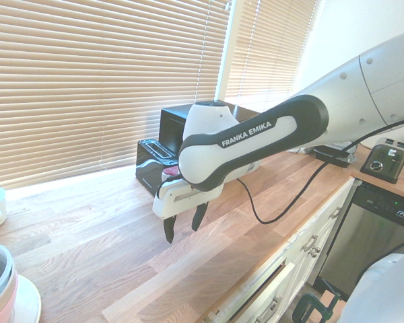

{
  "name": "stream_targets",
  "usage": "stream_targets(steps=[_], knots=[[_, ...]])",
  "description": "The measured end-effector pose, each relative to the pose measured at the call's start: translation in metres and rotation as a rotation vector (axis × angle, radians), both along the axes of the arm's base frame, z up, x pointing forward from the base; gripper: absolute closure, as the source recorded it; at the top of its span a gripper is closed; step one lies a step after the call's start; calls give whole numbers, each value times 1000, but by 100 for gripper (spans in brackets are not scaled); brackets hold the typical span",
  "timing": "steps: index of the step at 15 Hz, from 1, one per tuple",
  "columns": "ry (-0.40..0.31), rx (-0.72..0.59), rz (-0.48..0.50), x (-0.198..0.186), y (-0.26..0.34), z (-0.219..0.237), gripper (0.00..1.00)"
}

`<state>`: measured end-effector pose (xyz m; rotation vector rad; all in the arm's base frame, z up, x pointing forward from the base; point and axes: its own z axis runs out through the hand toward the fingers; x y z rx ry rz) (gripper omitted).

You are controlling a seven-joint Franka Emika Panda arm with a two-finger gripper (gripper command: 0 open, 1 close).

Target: Press the toaster

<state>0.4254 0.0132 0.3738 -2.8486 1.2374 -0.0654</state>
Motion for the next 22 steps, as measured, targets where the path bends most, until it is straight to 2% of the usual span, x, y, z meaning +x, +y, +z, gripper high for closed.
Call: stream_targets(steps=[3,5,11,13,15,18,22], knots=[[1,-8,-12,1,0,-1,0],[-28,-14,-17,4,-1,3,0],[-283,-91,18,28,-13,37,0],[-360,-121,57,37,-21,50,0],[-435,-166,80,56,-36,65,0],[-545,-247,62,83,-62,74,0],[-593,-284,56,89,-66,78,0]])
